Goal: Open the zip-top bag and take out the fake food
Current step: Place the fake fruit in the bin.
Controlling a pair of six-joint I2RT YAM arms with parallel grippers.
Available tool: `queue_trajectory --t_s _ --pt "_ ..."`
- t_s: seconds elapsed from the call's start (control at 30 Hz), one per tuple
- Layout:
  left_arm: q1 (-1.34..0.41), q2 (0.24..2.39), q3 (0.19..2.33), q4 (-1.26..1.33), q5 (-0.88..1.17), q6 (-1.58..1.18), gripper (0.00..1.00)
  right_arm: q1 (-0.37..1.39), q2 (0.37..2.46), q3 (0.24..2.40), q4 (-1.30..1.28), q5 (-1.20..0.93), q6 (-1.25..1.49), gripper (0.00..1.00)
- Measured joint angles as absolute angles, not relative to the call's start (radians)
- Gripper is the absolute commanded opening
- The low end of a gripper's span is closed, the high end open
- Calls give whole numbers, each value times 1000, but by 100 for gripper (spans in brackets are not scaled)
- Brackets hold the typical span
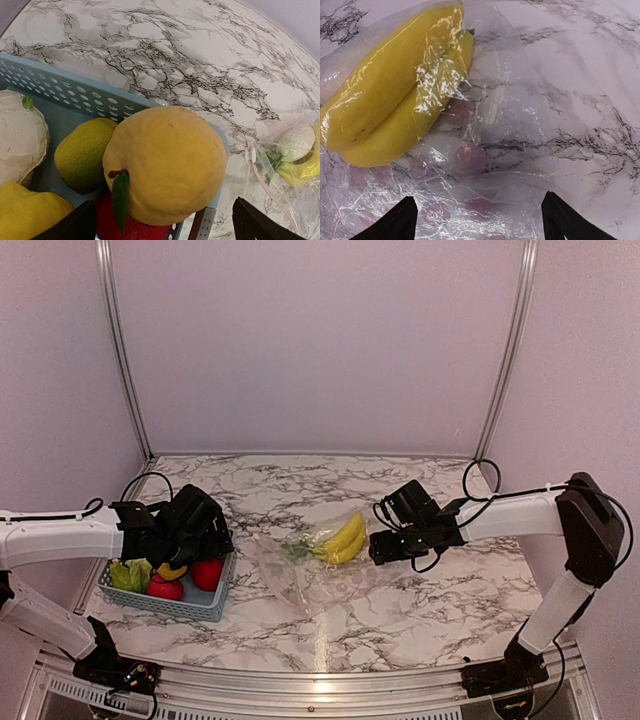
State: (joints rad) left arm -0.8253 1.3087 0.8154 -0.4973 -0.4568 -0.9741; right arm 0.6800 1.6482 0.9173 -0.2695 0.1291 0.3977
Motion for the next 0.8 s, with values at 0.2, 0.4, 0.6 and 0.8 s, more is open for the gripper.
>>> queue_trajectory --t_s 0.2,0.4,0.6,0.8 --pt "-825 1309 819 -494 -450 -953 99 680 1633 918 -286 131 392 84" --pt "-823 1308 837 -484 -418 -920 99 680 1623 929 -310 138 388 84" --pt "-825 1298 857 -462 -375 -881 99 680 1617 950 -318 141 387 84" --pt "-849 1293 860 -450 -344 -854 99 680 1610 963 -340 142 384 84"
